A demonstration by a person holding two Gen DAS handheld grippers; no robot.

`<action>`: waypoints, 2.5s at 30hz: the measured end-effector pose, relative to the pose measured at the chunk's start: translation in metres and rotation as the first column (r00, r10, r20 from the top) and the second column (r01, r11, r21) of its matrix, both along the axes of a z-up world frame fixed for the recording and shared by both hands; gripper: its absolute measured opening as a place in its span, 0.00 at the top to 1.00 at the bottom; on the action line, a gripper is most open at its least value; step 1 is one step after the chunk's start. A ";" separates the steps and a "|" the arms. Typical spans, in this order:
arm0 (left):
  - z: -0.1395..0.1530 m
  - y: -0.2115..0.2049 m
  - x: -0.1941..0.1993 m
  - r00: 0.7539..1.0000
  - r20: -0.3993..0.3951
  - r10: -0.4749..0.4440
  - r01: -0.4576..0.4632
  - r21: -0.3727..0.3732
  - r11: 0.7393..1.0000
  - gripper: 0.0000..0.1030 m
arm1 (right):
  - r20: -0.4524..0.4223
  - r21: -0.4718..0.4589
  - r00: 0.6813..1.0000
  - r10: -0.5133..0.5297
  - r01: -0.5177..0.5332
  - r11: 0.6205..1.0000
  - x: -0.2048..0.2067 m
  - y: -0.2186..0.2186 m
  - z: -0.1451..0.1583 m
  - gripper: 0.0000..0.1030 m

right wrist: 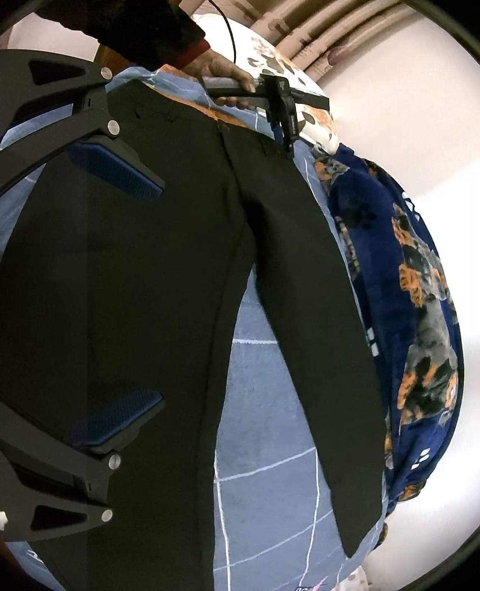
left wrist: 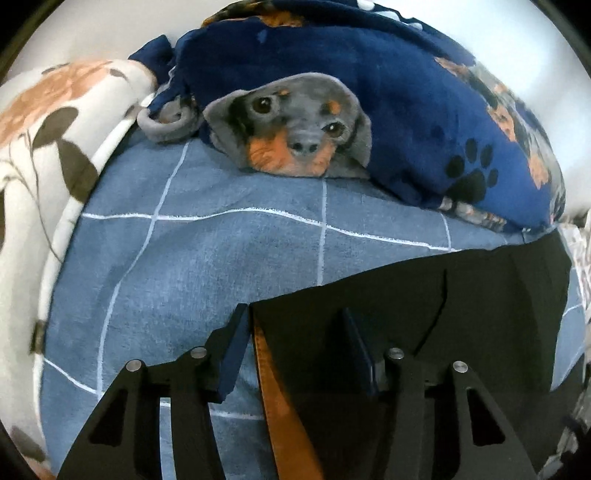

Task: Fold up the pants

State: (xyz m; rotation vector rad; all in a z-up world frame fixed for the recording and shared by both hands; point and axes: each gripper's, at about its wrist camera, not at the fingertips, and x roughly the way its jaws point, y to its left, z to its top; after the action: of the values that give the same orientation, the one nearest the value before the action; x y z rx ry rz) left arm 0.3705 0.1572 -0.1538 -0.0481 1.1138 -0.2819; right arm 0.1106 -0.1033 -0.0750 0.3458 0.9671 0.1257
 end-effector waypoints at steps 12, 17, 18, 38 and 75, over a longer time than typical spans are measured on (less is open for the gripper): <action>0.000 0.040 -0.015 0.999 0.021 0.028 -0.025 -0.117 0.993 0.50 | -0.035 0.049 0.999 0.009 -0.007 0.999 0.006 -0.002 -0.008 0.00; -0.004 0.018 -0.008 0.999 -0.029 -0.046 0.041 -0.160 0.986 0.50 | -0.059 0.071 0.998 0.004 0.000 0.997 0.009 -0.002 -0.014 0.00; -0.005 0.018 -0.005 0.998 -0.041 -0.043 0.036 -0.163 0.986 0.50 | -0.058 0.070 0.998 0.001 0.003 0.998 0.010 -0.002 -0.014 0.00; -0.014 0.059 -0.013 0.998 -0.059 -0.002 -0.017 -0.318 0.948 0.59 | -0.082 0.103 0.997 0.002 0.007 0.995 0.018 -0.002 -0.021 0.00; 0.102 -0.035 -0.230 0.876 0.465 -0.131 0.268 -0.244 0.932 0.89 | -0.117 0.628 0.979 -0.169 0.205 0.751 0.211 -0.126 -0.009 0.00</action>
State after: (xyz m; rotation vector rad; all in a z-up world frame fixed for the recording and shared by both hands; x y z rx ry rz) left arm 0.1401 0.1222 -0.0516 -0.1329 0.6115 -0.6206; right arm 0.3213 -0.2290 -0.0838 1.0848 0.9143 0.2649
